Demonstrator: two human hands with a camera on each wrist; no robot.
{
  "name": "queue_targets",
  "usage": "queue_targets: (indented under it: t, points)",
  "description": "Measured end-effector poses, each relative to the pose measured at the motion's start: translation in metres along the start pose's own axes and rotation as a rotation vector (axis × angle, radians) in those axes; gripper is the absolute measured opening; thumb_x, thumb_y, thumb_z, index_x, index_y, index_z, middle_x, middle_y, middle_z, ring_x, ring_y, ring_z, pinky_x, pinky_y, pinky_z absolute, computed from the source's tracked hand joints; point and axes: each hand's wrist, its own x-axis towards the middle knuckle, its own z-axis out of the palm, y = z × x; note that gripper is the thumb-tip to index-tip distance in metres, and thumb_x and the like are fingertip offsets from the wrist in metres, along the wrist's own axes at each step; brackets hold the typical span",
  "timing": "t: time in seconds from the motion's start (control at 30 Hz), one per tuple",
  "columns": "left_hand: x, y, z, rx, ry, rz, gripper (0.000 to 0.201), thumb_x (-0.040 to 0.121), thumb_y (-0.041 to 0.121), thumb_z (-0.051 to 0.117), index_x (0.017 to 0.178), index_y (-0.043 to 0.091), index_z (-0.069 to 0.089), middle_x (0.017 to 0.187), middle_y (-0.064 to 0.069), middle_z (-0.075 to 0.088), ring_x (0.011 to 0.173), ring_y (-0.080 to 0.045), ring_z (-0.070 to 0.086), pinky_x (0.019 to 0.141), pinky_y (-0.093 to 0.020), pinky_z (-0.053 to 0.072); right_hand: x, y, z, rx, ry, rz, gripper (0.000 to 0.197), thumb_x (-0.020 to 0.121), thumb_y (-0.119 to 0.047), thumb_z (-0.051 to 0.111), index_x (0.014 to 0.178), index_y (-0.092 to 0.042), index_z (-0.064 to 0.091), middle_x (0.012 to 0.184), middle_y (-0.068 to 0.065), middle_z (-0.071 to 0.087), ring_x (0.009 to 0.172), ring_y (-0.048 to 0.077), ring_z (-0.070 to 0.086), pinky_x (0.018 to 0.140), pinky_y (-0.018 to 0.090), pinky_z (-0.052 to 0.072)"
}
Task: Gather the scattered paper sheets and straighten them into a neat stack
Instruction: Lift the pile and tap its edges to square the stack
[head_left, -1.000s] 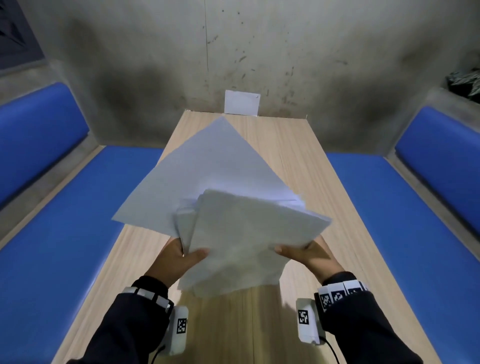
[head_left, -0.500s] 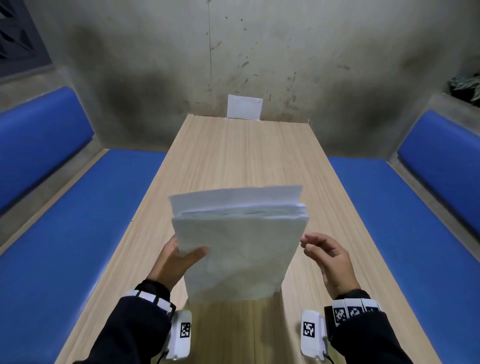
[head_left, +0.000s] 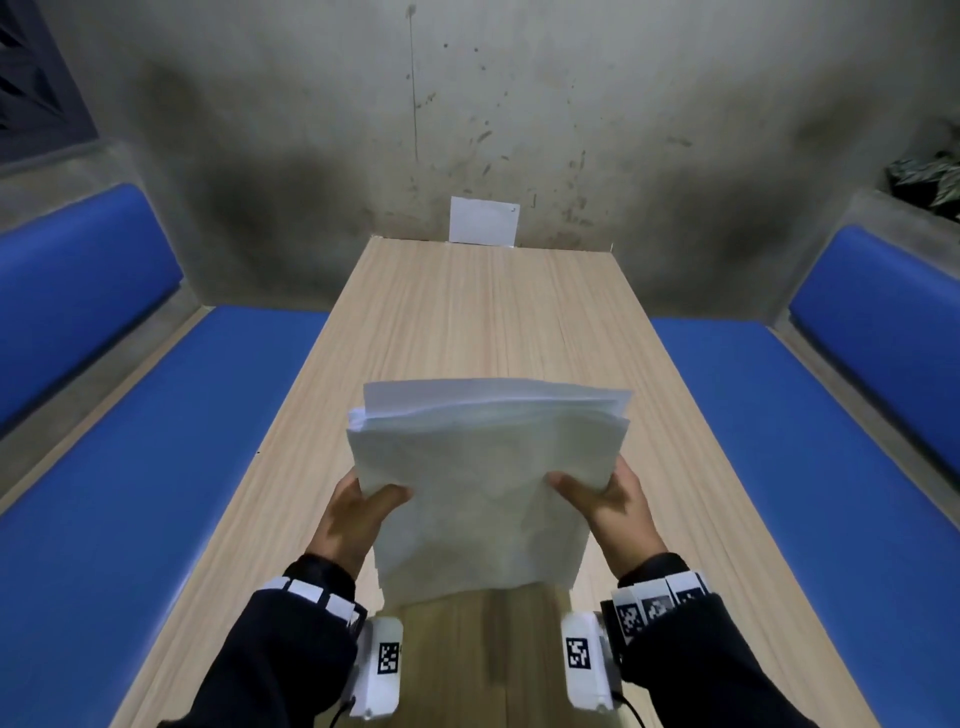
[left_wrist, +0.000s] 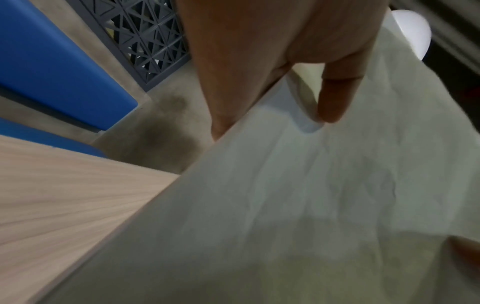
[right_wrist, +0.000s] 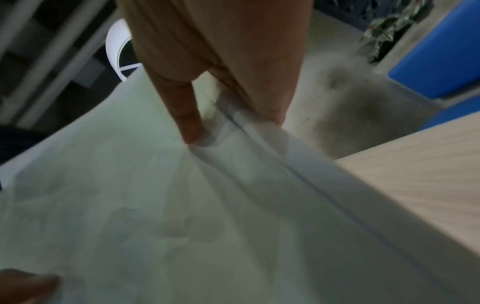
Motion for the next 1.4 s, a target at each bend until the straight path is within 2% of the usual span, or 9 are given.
queue_targets:
  t: [0.27,0.47,0.73,0.83,0.97,1.1,1.2,1.3,1.4]
  points:
    - [-0.009,-0.003,-0.007,0.002,0.025,0.073,0.066,0.053,0.022,0.066,0.107,0.052,0.042,0.109,0.009,0.058,0.098,-0.004,0.059,0.073,-0.019,0.049,-0.010,0.014,-0.003,-0.012,0.028,-0.045,0.051,0.078,0.005,0.074,0.107,-0.033,0.056,0.107,-0.001,0.067,0.097,0.012,0.066,0.079,0.027,0.058]
    - [-0.014,-0.004,0.007,-0.052,0.099,0.064,0.048,0.078,-0.002,0.054,0.115,0.029,0.051,0.104,0.007,0.062,0.098,-0.008,0.058,0.071,-0.023,0.046,-0.010,0.023,0.013,0.003,0.041,0.026,0.039,0.093,0.006,0.052,0.122,-0.021,0.050,0.099,-0.005,0.064,0.087,0.005,0.062,0.060,0.009,0.054]
    - [-0.023,-0.012,0.001,-0.131,0.161,0.075,0.040,0.066,0.006,0.057,0.099,0.029,0.057,0.096,0.003,0.064,0.086,-0.008,0.063,0.061,-0.013,0.052,-0.019,0.033,0.008,-0.086,0.012,-0.004,0.054,0.074,-0.009,0.062,0.113,-0.042,0.049,0.113,0.000,0.064,0.101,0.014,0.062,0.085,0.033,0.054]
    - [-0.025,-0.017,0.008,-0.061,0.116,0.042,0.041,0.060,0.015,0.056,0.094,0.037,0.054,0.098,0.012,0.059,0.081,0.010,0.060,0.074,-0.022,0.049,-0.016,0.037,0.014,-0.070,0.008,0.009,0.045,0.087,0.003,0.056,0.116,-0.031,0.049,0.105,-0.002,0.064,0.087,-0.003,0.066,0.070,0.016,0.055]
    - [-0.024,-0.009,0.009,0.124,0.162,0.027,0.044,0.067,0.024,0.059,0.104,0.043,0.044,0.113,0.006,0.052,0.116,-0.017,0.050,0.095,-0.034,0.043,-0.015,0.025,0.021,-0.079,0.090,-0.013,0.032,0.088,-0.001,0.057,0.095,-0.031,0.055,0.090,-0.007,0.068,0.084,0.010,0.067,0.066,0.018,0.054]
    - [-0.025,0.031,0.009,0.656,0.365,0.378,0.103,0.067,0.034,0.074,0.143,0.035,0.005,0.151,0.004,0.009,0.143,-0.004,-0.003,0.115,-0.024,0.003,-0.017,-0.003,0.019,-0.234,0.007,-0.160,0.031,0.089,-0.003,0.057,0.088,-0.033,0.055,0.076,-0.011,0.066,0.070,0.001,0.062,0.065,0.019,0.052]
    - [-0.027,0.061,0.022,0.953,0.305,0.686,0.091,0.063,0.055,0.058,0.141,0.038,0.015,0.151,0.009,0.009,0.142,-0.001,-0.013,0.112,-0.019,-0.024,-0.018,-0.022,0.022,-0.485,-0.053,-0.299,0.037,0.088,0.010,0.050,0.092,-0.025,0.060,0.080,-0.005,0.063,0.075,0.007,0.058,0.066,0.017,0.043]
    - [-0.022,0.068,0.024,0.793,-0.006,0.460,0.044,0.072,0.048,0.056,0.113,0.032,0.059,0.124,0.007,0.060,0.121,-0.010,0.051,0.115,-0.038,0.028,-0.021,-0.030,0.025,-0.599,-0.070,-0.413,0.033,0.081,0.014,0.049,0.095,-0.013,0.063,0.078,-0.005,0.061,0.076,0.012,0.056,0.064,0.015,0.041]
    - [-0.019,0.053,0.020,0.500,-0.073,0.261,0.012,0.081,0.027,0.065,0.075,0.035,0.071,0.078,0.007,0.075,0.068,-0.005,0.067,0.070,-0.030,0.054,-0.017,-0.019,0.013,-0.550,-0.047,-0.346,0.033,0.083,0.003,0.062,0.083,-0.029,0.057,0.076,-0.016,0.060,0.073,0.005,0.056,0.066,0.013,0.042]
